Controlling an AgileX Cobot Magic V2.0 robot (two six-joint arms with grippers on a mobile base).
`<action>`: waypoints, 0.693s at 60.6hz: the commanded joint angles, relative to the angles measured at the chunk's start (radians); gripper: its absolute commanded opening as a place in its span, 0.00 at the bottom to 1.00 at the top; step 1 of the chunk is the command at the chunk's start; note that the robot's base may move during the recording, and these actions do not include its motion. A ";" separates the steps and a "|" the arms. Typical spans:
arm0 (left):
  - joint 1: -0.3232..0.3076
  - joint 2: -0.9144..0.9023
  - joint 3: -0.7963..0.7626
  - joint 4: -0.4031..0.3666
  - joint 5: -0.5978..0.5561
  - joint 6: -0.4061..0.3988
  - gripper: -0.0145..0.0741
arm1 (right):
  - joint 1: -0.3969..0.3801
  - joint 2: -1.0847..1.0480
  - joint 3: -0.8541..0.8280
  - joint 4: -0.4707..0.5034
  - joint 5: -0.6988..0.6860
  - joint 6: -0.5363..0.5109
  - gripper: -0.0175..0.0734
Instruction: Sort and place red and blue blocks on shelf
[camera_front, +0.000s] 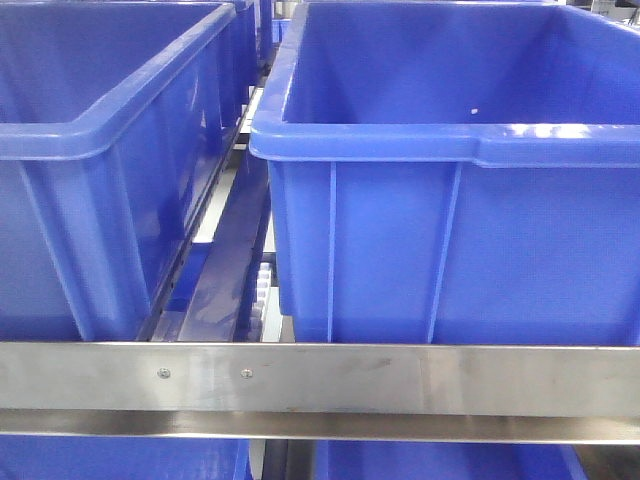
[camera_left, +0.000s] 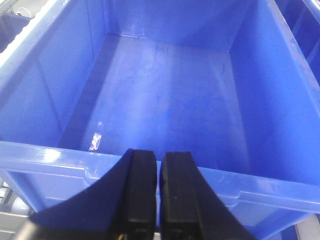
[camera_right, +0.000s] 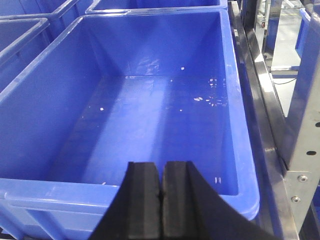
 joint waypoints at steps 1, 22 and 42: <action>-0.006 0.006 -0.029 0.003 -0.074 -0.002 0.33 | 0.003 0.009 -0.027 0.001 -0.091 -0.005 0.25; -0.006 0.006 -0.029 0.003 -0.074 -0.002 0.33 | 0.000 -0.036 -0.009 -0.037 -0.092 -0.011 0.25; -0.006 0.006 -0.029 0.003 -0.074 -0.002 0.33 | -0.079 -0.256 0.289 -0.075 -0.218 -0.010 0.25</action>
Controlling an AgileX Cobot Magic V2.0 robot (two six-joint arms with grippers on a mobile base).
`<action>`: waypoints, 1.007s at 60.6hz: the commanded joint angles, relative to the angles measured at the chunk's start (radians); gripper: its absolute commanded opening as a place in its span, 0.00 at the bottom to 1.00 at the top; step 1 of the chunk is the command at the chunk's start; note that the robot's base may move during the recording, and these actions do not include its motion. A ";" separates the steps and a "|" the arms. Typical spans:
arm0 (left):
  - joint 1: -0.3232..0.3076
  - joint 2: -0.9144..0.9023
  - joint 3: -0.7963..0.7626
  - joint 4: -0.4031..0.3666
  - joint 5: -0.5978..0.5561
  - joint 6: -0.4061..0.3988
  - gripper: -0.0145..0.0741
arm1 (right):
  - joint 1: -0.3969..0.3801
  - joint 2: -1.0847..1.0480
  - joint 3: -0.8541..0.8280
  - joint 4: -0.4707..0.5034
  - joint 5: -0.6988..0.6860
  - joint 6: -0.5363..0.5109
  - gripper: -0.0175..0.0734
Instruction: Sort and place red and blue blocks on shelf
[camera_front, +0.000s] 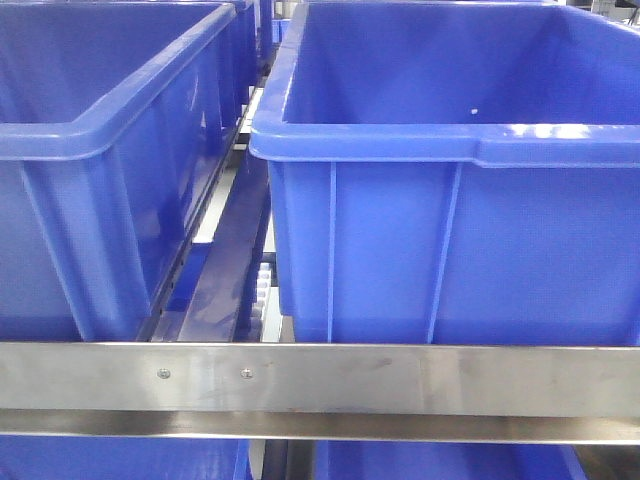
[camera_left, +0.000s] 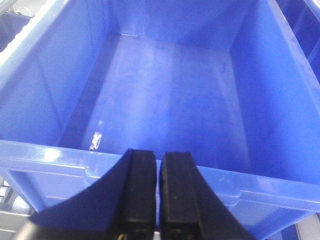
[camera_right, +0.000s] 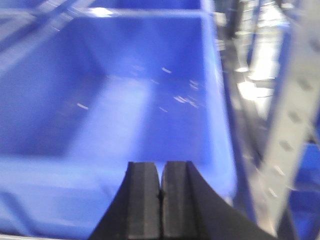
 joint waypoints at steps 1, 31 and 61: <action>-0.006 0.006 -0.029 0.003 -0.078 -0.002 0.33 | -0.014 -0.037 0.049 -0.011 -0.139 -0.006 0.25; -0.006 0.006 -0.029 0.003 -0.078 -0.002 0.33 | -0.015 -0.069 0.187 0.020 -0.219 -0.006 0.25; -0.006 0.006 -0.029 0.003 -0.078 -0.002 0.33 | -0.015 -0.069 0.187 0.020 -0.216 -0.006 0.25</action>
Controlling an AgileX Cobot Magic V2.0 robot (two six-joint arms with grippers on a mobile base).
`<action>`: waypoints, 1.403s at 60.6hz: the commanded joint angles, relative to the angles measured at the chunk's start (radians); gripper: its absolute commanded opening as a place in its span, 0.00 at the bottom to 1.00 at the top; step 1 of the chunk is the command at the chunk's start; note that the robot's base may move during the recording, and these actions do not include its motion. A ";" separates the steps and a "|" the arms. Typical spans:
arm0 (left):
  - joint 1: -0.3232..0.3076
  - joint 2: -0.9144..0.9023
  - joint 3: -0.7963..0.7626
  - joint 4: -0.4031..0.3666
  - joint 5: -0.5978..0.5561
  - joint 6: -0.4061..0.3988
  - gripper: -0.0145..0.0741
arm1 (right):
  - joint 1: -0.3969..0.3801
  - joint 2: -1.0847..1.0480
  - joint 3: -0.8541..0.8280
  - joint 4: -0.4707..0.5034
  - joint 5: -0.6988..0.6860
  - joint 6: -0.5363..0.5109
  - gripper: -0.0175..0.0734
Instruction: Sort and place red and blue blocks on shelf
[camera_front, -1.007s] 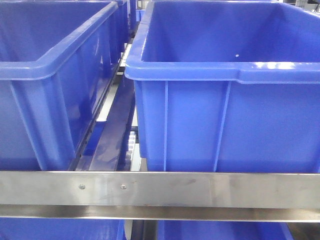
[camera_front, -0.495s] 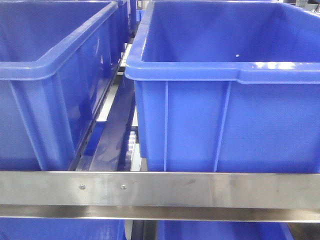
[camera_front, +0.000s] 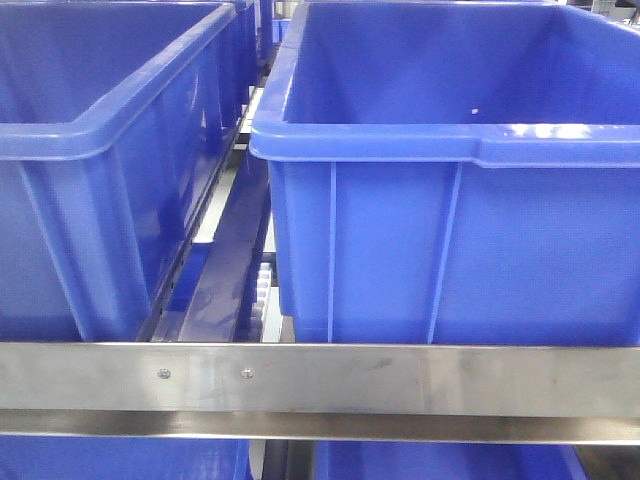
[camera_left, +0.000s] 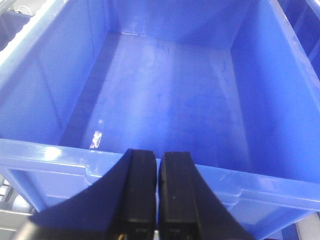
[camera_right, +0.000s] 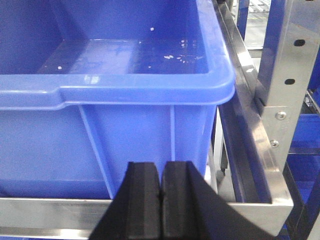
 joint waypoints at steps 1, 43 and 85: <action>-0.006 0.006 -0.029 0.003 -0.081 -0.002 0.33 | -0.003 -0.020 -0.021 -0.008 -0.095 -0.006 0.25; -0.002 -0.070 -0.016 0.016 -0.096 -0.005 0.33 | -0.003 -0.020 -0.021 -0.008 -0.095 -0.006 0.25; 0.010 -0.458 0.492 -0.133 -0.368 -0.005 0.33 | -0.003 -0.020 -0.021 -0.008 -0.095 -0.006 0.25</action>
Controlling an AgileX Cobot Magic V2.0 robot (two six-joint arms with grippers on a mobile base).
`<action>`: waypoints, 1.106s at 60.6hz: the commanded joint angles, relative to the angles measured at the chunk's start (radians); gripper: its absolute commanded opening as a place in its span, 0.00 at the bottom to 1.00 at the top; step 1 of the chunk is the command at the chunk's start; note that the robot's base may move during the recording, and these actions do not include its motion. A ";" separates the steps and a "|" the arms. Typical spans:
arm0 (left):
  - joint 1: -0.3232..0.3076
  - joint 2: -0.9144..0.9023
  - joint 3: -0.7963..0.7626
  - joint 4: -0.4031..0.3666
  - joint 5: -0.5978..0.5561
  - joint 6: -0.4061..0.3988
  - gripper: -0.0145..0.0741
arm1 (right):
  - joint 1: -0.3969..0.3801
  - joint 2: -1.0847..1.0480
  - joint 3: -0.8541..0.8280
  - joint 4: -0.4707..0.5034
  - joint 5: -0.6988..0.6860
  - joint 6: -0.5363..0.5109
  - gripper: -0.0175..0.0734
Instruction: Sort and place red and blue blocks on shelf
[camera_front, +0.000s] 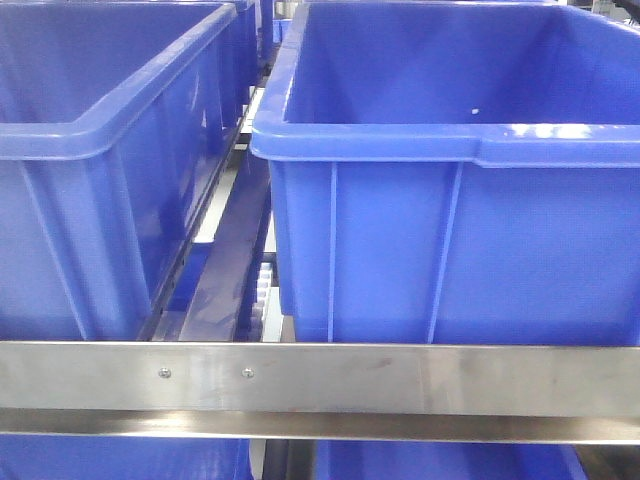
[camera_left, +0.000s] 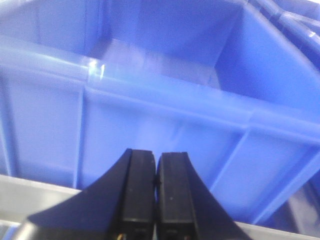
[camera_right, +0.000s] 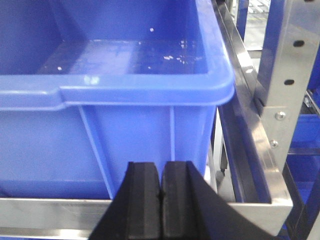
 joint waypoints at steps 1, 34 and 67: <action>0.002 -0.018 0.021 -0.019 -0.097 -0.005 0.33 | -0.003 -0.020 -0.023 -0.008 -0.092 -0.006 0.25; 0.002 -0.016 0.021 -0.019 -0.109 0.025 0.33 | -0.003 -0.020 -0.023 -0.008 -0.090 -0.006 0.25; 0.002 -0.016 0.021 -0.022 -0.100 0.023 0.33 | -0.003 -0.020 -0.023 -0.008 -0.090 -0.006 0.25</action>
